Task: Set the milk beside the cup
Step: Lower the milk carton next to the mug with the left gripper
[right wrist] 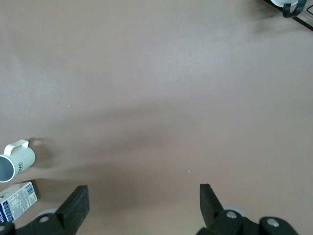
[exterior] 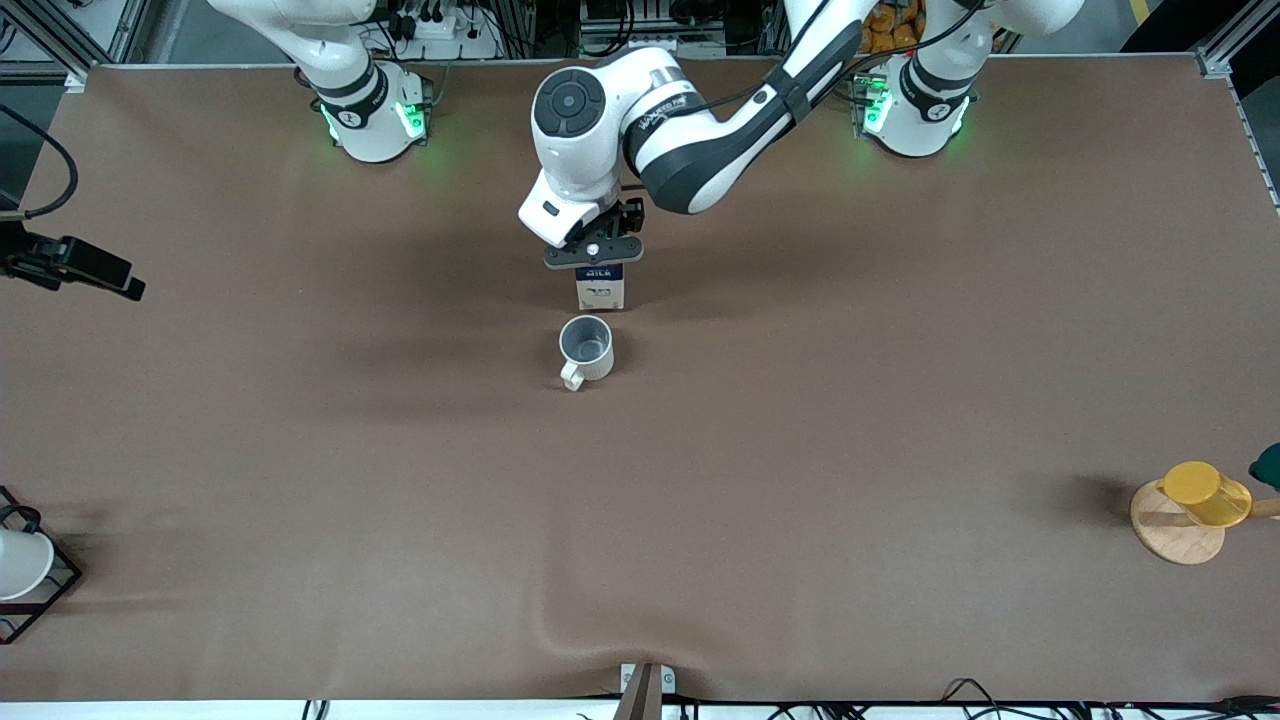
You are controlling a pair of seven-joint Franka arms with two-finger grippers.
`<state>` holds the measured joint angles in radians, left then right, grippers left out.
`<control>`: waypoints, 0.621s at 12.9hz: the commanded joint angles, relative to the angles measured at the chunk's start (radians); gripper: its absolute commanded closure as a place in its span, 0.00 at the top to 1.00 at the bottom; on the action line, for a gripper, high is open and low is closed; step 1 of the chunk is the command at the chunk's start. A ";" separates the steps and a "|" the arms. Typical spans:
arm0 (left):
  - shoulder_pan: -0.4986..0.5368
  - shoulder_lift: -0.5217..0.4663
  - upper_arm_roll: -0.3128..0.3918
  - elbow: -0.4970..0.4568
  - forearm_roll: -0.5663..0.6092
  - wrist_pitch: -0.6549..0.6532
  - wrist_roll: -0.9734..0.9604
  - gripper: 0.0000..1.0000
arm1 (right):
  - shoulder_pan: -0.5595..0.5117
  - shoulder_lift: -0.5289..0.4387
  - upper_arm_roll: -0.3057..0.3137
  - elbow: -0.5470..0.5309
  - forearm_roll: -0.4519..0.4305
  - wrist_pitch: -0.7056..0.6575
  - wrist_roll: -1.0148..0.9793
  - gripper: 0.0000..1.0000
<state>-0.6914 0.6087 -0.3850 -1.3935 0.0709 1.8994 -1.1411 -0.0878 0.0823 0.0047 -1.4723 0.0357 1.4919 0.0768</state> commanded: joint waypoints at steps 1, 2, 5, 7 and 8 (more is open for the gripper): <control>-0.022 0.032 0.011 0.031 0.035 0.006 -0.012 0.71 | -0.018 0.008 0.014 0.026 -0.002 -0.021 -0.008 1.00; -0.023 0.037 0.011 0.031 0.035 0.019 -0.012 0.71 | -0.017 0.007 0.014 0.026 0.001 -0.021 -0.008 1.00; -0.031 0.037 0.011 0.031 0.035 0.023 -0.012 0.72 | -0.017 0.008 0.015 0.026 0.006 -0.019 -0.008 1.00; -0.031 0.036 0.011 0.031 0.035 0.024 -0.012 0.74 | -0.017 0.011 0.015 0.026 0.006 -0.016 -0.008 1.00; -0.034 0.036 0.011 0.031 0.036 0.027 -0.014 0.75 | -0.017 0.011 0.015 0.026 0.006 -0.015 -0.008 1.00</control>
<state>-0.7073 0.6330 -0.3847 -1.3885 0.0772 1.9241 -1.1411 -0.0891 0.0824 0.0066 -1.4717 0.0362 1.4909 0.0767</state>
